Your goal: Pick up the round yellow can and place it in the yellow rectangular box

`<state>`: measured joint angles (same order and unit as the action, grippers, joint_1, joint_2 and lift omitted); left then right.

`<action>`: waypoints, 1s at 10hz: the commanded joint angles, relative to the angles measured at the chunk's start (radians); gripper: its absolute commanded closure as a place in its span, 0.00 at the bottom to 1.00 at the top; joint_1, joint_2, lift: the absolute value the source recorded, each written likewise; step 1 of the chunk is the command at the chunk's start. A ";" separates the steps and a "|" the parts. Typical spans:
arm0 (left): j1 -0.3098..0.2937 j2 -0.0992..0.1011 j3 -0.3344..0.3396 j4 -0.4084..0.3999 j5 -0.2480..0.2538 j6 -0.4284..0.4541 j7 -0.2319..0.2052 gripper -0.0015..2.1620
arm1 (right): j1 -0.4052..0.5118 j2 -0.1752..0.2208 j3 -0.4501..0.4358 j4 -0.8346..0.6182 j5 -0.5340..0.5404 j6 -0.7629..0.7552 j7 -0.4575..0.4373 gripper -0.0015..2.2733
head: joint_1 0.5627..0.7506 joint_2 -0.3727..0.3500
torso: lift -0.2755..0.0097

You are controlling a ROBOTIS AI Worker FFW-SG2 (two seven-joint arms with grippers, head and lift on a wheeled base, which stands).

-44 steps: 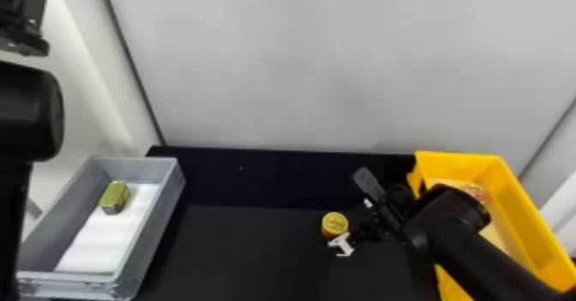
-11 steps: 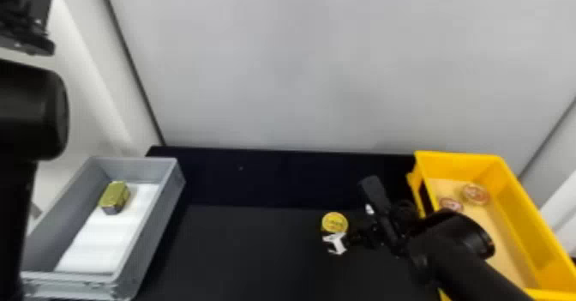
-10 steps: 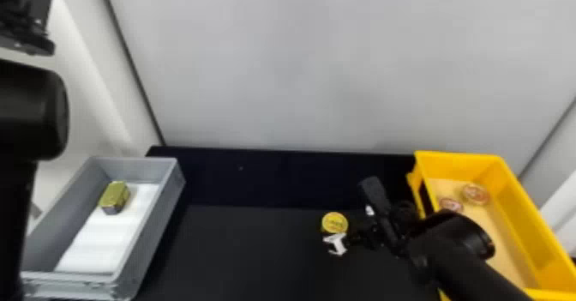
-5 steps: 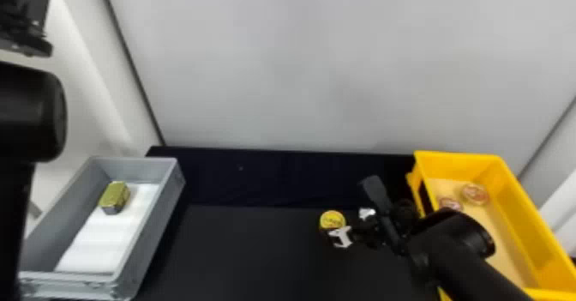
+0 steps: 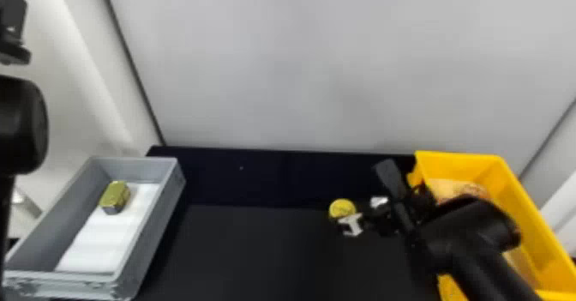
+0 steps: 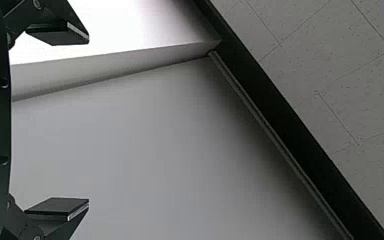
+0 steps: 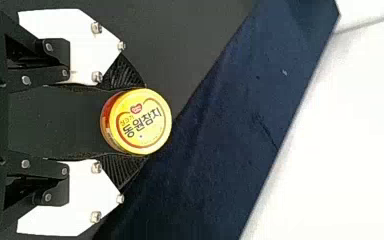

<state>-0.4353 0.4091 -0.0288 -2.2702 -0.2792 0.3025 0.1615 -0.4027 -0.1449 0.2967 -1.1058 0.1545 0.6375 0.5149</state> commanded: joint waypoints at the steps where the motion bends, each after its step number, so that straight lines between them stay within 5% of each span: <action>1: 0.018 0.016 0.018 -0.032 0.000 0.038 0.000 0.06 | 0.131 -0.045 -0.128 -0.583 0.005 0.423 0.065 0.31 | 0.53 0.59 | 0.93; 3: 0.055 0.050 0.058 -0.071 0.002 0.081 -0.003 0.06 | 0.094 -0.097 -0.126 -0.882 -0.010 0.662 0.018 0.31 | 0.53 0.59 | 0.93; 4: 0.046 0.061 0.050 -0.089 0.002 0.113 -0.005 0.06 | 0.045 -0.104 -0.168 -0.945 0.083 0.761 0.097 0.31 | 0.53 0.59 | 0.93; 5: 0.033 0.053 0.040 -0.083 0.002 0.110 -0.005 0.06 | 0.016 -0.096 -0.203 -1.003 0.338 0.793 0.259 0.31 | 0.53 0.59 | 0.93; 6: 0.035 0.053 0.043 -0.083 0.002 0.110 -0.005 0.06 | -0.025 -0.101 -0.206 -1.006 0.558 0.793 0.395 0.31 | 0.53 0.59 | 0.93; 10: 0.033 0.057 0.044 -0.084 0.002 0.110 -0.005 0.06 | -0.054 -0.202 -0.380 -0.990 0.705 0.845 0.447 0.31 | 0.53 0.59 | 0.93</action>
<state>-0.4031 0.4654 0.0147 -2.3547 -0.2776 0.4130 0.1564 -0.4632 -0.3187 -0.0083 -2.1017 0.8431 1.4615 0.9618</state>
